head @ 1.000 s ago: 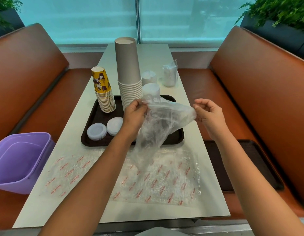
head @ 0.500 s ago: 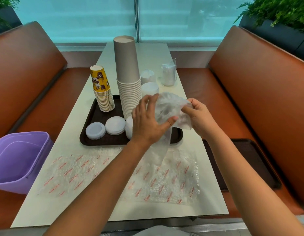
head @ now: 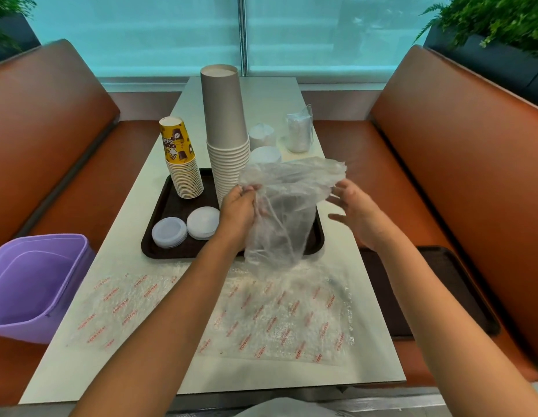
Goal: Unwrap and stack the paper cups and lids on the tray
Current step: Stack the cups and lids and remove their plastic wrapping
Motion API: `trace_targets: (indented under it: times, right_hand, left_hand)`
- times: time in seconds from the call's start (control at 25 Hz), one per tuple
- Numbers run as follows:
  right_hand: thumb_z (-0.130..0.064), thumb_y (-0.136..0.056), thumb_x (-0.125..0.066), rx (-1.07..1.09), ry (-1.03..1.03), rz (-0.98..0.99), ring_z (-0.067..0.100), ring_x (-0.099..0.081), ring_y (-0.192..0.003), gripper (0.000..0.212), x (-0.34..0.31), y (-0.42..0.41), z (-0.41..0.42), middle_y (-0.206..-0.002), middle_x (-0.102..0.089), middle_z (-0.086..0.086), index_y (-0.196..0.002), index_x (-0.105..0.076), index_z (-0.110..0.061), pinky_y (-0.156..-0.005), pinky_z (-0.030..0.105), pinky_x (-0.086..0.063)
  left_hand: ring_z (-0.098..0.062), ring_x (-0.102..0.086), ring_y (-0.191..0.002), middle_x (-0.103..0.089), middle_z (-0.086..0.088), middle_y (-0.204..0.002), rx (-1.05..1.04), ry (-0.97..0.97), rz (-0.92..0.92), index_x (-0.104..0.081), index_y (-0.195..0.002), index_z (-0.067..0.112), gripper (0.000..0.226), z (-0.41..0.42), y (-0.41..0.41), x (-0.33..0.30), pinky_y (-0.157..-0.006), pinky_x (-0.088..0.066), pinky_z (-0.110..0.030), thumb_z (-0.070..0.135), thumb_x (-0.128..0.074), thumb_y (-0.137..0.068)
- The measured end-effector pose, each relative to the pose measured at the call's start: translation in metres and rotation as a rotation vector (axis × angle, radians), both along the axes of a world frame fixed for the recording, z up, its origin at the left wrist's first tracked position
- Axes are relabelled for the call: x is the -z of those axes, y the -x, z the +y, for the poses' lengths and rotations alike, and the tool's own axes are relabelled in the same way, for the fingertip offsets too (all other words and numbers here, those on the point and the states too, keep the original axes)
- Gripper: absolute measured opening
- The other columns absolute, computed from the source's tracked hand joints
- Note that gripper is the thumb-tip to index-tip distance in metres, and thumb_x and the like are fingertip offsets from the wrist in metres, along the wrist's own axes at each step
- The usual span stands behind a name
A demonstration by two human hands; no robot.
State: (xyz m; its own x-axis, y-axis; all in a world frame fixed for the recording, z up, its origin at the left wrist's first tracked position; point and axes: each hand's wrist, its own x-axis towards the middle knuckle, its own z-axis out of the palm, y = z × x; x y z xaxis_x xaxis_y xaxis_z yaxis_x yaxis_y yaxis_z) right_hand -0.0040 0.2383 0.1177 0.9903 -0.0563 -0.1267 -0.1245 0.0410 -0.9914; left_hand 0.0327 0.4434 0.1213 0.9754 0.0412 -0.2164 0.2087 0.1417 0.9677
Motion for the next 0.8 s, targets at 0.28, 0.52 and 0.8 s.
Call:
trace_targets:
  times: [0.28,0.52,0.8]
  right_hand:
    - [-0.005,-0.094,-0.054,0.045,0.102,-0.121,0.003,-0.056,-0.051,0.019,0.004,0.005,0.029,-0.066,-0.063,-0.004,-0.083,-0.063,-0.017,-0.048,0.018,-0.045]
    - [-0.014,-0.093,-0.057,0.357,0.105,-0.033,0.016,-0.064,-0.071,0.017,0.008,0.003,0.006,-0.079,-0.067,0.010,-0.084,-0.067,-0.005,-0.070,0.039,-0.052]
    - [-0.018,-0.090,-0.062,-0.112,0.217,0.019,0.023,-0.047,-0.065,0.031,0.006,0.003,0.009,-0.074,-0.055,0.023,-0.094,-0.059,0.013,-0.058,0.038,-0.042]
  left_hand:
    - [-0.006,-0.057,-0.096,-0.058,0.001,-0.107,0.170,0.015,-0.159,-0.048,-0.125,0.020,0.038,-0.011,0.009,0.002,-0.078,-0.049,-0.011,0.016,-0.062,-0.090]
    - [-0.009,-0.053,-0.063,-0.056,0.002,-0.077,-0.122,-0.074,-0.089,-0.060,-0.095,0.012,0.012,0.011,-0.007,0.007,-0.060,-0.052,-0.020,0.013,-0.048,-0.097]
    - [-0.006,-0.052,-0.104,-0.055,0.009,-0.109,0.442,-0.533,-0.398,-0.042,-0.134,0.027,0.053,-0.027,0.010,-0.009,-0.088,-0.043,-0.023,0.037,-0.063,-0.086]
